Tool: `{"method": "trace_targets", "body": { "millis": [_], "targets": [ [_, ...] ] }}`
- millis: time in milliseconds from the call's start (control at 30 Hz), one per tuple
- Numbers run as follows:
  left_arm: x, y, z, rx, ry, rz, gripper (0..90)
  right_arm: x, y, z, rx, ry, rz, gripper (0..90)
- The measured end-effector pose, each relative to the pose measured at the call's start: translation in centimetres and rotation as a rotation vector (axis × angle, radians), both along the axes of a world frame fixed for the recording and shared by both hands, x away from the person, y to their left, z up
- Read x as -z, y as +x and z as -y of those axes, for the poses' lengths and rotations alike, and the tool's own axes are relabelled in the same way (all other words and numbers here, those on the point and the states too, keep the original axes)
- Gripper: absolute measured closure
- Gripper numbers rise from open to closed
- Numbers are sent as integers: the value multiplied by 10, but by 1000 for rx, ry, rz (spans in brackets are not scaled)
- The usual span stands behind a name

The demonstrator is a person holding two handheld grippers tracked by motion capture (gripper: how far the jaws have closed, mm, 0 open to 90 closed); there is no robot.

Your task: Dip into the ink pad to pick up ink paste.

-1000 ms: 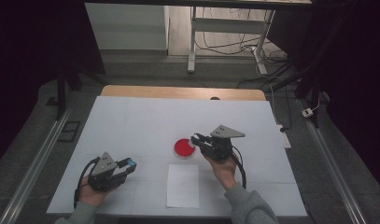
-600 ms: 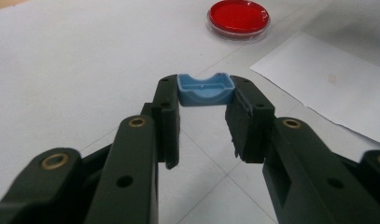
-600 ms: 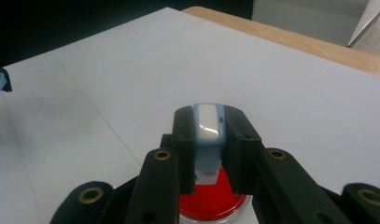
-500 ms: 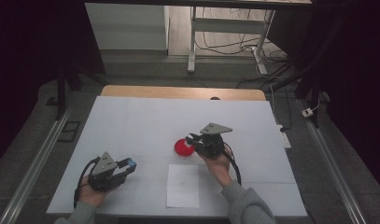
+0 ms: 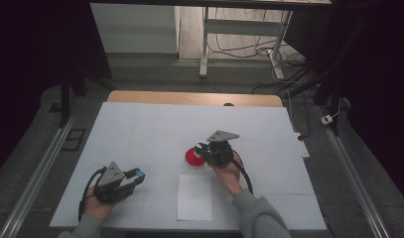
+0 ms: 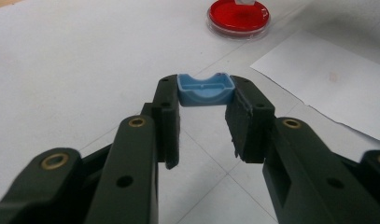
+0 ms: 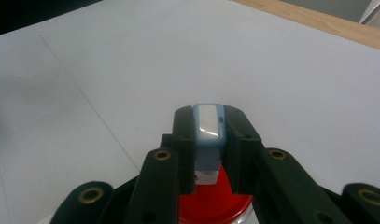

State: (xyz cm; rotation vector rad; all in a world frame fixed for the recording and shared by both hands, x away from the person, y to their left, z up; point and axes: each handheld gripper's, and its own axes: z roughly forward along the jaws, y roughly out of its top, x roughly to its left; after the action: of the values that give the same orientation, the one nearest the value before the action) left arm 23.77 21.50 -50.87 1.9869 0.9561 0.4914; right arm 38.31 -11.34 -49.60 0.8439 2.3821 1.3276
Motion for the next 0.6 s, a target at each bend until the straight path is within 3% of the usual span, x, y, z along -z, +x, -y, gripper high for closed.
{"method": "trace_targets", "body": {
  "millis": [300, 600],
  "targets": [
    [0, 0, 0, 1, 1, -1, 655, 8, 3, -4, -7, -44, -13, 753],
    [0, 0, -1, 0, 3, -1, 654, 11, 3, -4, -6, -44, -11, 753]
  ]
}}
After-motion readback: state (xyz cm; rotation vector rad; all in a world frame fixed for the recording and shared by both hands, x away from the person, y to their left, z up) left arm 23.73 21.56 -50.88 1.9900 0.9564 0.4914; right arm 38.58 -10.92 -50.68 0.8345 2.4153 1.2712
